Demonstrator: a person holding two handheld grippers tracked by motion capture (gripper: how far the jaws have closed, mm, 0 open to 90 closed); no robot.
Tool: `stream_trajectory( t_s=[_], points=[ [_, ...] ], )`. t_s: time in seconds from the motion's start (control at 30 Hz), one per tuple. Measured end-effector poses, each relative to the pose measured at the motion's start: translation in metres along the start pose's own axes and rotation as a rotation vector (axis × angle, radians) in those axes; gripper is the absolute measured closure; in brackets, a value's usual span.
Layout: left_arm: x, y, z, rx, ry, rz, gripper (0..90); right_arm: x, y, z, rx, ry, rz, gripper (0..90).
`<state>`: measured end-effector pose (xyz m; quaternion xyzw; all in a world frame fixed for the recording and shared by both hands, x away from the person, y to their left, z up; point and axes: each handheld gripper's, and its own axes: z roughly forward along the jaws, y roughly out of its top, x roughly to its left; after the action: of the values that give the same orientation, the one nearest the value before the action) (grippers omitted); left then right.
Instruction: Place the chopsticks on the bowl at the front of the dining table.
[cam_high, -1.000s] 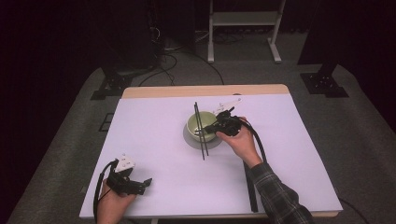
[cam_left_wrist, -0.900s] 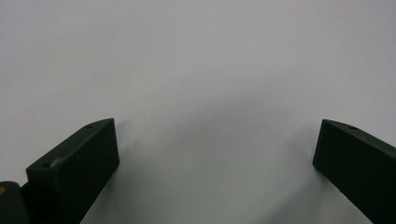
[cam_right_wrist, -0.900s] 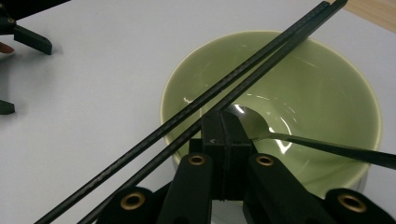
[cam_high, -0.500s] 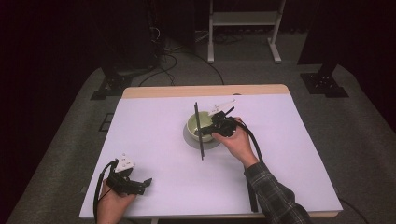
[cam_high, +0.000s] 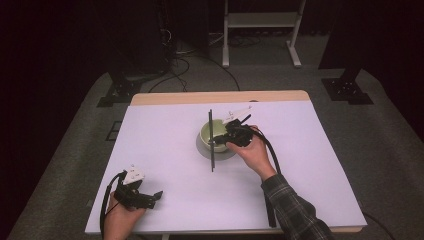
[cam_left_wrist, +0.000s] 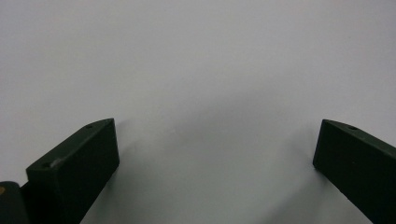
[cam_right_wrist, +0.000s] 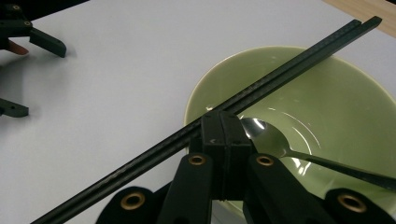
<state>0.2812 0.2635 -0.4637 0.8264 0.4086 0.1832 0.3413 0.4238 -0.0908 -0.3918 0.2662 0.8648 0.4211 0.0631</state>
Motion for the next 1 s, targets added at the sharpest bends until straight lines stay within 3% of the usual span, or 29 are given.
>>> stream_trajectory(
  t_s=[0.57,1.0],
  points=[
    [0.000,0.000,0.000,0.001,0.001,0.000,0.0,0.034,-0.028,-0.033,-0.036,0.032,-0.034,89.8],
    [0.000,0.000,0.000,0.002,-0.001,-0.002,0.0,0.076,-0.042,-0.039,0.009,0.069,-0.114,89.9]
  ],
)
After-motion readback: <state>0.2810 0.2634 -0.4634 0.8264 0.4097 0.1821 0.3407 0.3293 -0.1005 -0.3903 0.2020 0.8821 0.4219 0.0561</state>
